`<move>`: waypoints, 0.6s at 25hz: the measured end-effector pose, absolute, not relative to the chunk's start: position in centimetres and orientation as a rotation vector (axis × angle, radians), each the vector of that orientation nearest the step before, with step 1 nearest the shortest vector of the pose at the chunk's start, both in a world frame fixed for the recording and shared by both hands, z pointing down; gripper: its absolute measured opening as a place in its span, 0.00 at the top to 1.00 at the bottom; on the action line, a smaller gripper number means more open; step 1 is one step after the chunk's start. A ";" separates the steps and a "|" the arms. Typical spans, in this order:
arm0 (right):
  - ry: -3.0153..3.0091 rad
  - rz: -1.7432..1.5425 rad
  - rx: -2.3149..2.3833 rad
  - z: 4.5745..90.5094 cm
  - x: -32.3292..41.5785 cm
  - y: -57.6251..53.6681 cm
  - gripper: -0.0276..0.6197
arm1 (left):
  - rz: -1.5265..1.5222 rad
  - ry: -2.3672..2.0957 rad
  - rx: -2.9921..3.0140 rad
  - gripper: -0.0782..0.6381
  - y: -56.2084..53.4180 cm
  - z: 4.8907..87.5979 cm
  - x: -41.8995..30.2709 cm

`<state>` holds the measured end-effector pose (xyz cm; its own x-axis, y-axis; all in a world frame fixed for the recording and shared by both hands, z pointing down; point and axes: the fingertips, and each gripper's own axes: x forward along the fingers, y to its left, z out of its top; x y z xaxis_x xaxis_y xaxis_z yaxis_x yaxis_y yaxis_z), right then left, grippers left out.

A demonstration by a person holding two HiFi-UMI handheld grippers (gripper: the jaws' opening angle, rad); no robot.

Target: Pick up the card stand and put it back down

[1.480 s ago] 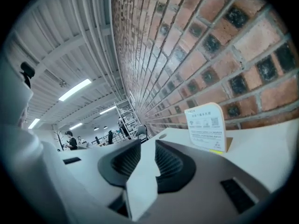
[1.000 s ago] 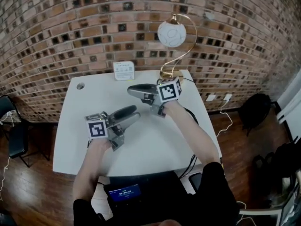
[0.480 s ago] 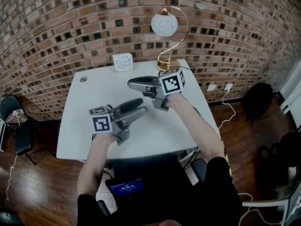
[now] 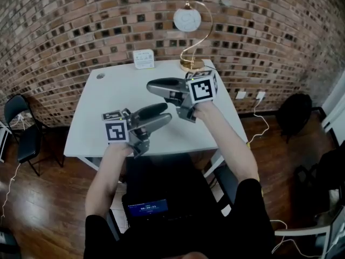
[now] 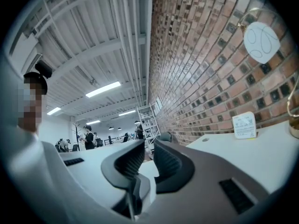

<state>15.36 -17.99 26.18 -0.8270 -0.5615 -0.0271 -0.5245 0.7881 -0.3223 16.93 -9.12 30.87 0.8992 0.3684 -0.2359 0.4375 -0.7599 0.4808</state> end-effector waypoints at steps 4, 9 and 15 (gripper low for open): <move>2.871 -0.434 -0.834 27.4 13.5 -15.8 0.84 | -0.162 0.604 2.509 0.49 -7.2 32.1 16.0; 2.879 -0.394 -0.862 26.5 13.9 -15.4 0.84 | -0.143 0.636 2.492 0.49 -6.1 31.6 16.8; 2.828 -0.384 -0.855 26.2 15.1 -13.5 0.84 | -0.122 0.662 2.512 0.49 -4.7 31.0 16.9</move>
